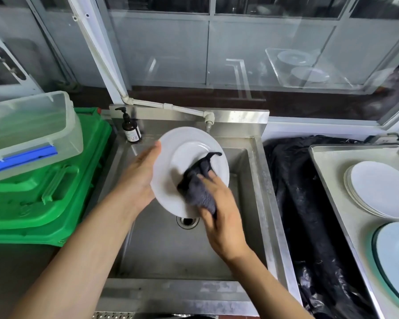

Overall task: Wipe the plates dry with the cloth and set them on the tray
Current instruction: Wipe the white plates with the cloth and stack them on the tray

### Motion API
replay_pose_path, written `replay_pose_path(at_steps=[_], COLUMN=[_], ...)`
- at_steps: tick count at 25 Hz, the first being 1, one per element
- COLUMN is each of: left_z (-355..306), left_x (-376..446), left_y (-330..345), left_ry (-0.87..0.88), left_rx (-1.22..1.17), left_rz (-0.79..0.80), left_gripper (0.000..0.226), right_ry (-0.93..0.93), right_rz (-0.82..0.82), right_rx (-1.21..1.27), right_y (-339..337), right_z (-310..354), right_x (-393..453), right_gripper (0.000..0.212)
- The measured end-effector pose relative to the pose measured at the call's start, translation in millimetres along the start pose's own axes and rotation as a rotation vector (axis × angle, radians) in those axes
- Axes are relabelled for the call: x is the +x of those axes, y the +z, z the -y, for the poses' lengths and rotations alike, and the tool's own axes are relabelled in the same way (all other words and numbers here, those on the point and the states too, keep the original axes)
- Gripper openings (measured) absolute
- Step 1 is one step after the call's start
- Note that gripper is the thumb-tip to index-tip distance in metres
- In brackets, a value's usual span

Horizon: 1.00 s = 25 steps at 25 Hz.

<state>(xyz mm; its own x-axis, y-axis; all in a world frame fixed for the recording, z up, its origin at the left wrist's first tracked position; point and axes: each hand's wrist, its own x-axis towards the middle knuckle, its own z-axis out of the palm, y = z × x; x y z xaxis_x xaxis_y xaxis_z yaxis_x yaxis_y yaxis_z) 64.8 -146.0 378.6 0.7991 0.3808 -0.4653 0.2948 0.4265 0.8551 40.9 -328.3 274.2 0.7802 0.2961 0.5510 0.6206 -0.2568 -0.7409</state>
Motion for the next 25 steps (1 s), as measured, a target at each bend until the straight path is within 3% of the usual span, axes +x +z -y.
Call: replay_pose_path(at_steps=[2, 4, 5, 7, 9, 11, 13, 15, 17, 19, 21, 25], left_z=[0, 1, 3, 9, 17, 26, 32, 31, 25, 16, 11, 6], left_x=[-4, -6, -6, -5, -5, -3, 1, 2, 1, -2, -2, -2], left_y=[0, 0, 1, 6, 12, 18, 18, 15, 12, 14, 15, 17], left_ry=[-0.005, -0.006, 0.0, 0.018, 0.05, 0.08, 0.084, 0.077, 0.065, 0.055, 0.044, 0.026], left_rx=[0.039, 0.076, 0.091, 0.121, 0.134, 0.129, 0.12, 0.086, 0.043, 0.023, -0.021, -0.115], left_rz=[0.056, 0.106, 0.128, 0.124, 0.101, 0.094, 0.092, 0.083, 0.059, 0.035, 0.02, 0.0], left_gripper=[0.037, 0.039, 0.04, 0.041, 0.042, 0.039, 0.036, 0.036, 0.031, 0.03, 0.036, 0.04], right_ry=[0.24, 0.502, 0.563, 0.56, 0.392, 0.146, 0.038, 0.122, 0.329, 0.491, 0.546, 0.549], right_rz=[-0.227, -0.44, -0.472, -0.403, -0.267, -0.122, -0.054, -0.093, -0.213, -0.345, -0.41, -0.501], right_rx=[0.053, 0.152, 0.175, 0.128, 0.065, -0.009, -0.041, -0.045, 0.015, 0.102, 0.159, 0.23], right_y=[-3, -12, -17, -24, -20, -5, 5, 2, -10, -22, -24, -6], right_z=[-6, -12, -15, -13, 0, 13, 17, 13, 1, -13, -19, -6], right_x=[16, 38, 49, 68, 81, 83, 85, 89, 87, 78, 63, 23], right_gripper=[0.044, 0.025, 0.016, 0.012, 0.008, 0.025, 0.035, 0.034, 0.033, 0.018, 0.01, 0.017])
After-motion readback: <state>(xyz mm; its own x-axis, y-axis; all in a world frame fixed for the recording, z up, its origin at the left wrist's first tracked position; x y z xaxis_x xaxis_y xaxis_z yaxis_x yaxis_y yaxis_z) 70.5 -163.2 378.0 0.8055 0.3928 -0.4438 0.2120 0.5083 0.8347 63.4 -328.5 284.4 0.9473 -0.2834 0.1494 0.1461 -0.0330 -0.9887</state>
